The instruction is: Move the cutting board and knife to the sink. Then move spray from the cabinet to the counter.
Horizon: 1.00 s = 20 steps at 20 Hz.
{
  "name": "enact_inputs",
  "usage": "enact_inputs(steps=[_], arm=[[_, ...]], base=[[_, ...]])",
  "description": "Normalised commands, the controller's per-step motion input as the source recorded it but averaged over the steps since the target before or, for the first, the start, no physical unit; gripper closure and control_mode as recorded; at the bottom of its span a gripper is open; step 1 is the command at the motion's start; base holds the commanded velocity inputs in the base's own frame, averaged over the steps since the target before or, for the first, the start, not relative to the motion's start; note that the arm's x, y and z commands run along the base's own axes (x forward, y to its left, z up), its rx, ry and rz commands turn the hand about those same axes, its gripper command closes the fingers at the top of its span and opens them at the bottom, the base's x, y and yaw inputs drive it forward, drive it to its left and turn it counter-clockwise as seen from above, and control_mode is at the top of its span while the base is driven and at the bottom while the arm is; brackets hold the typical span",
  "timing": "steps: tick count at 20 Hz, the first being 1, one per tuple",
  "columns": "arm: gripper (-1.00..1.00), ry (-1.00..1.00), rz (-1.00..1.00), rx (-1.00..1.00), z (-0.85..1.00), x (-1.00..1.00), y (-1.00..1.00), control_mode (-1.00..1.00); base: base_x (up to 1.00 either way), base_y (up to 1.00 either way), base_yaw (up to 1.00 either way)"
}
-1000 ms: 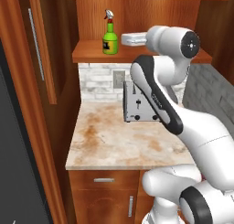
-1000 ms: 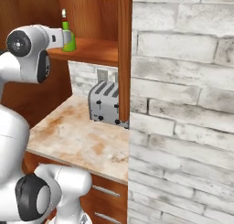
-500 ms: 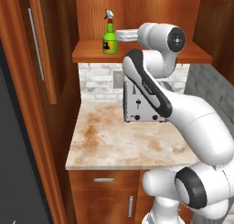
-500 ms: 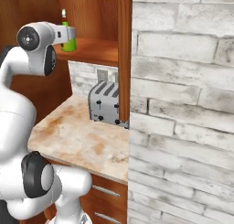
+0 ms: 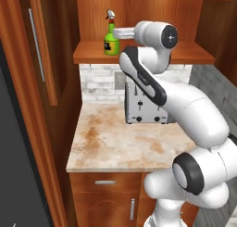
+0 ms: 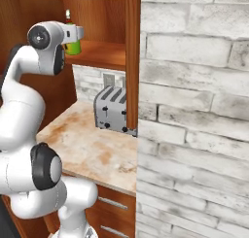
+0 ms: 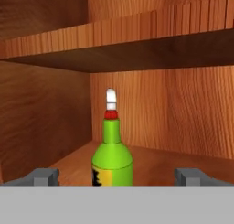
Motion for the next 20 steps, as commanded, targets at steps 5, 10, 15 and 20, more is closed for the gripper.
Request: enact_inputs(steps=[5,10,15,20], arm=[[-1.00,0.00,0.00,-0.01,0.00,0.32,0.13,-1.00],[-1.00,0.00,0.00,0.00,0.00,0.30,0.05,-1.00],[-1.00,0.00,0.00,0.00,0.00,0.22,0.06,-1.00],[-1.00,0.00,0.00,0.00,0.00,0.12,0.11,-1.00]], base=[[0.00,0.00,0.00],[0.00,0.00,0.00],[0.00,0.00,0.00],[0.00,0.00,0.00]])
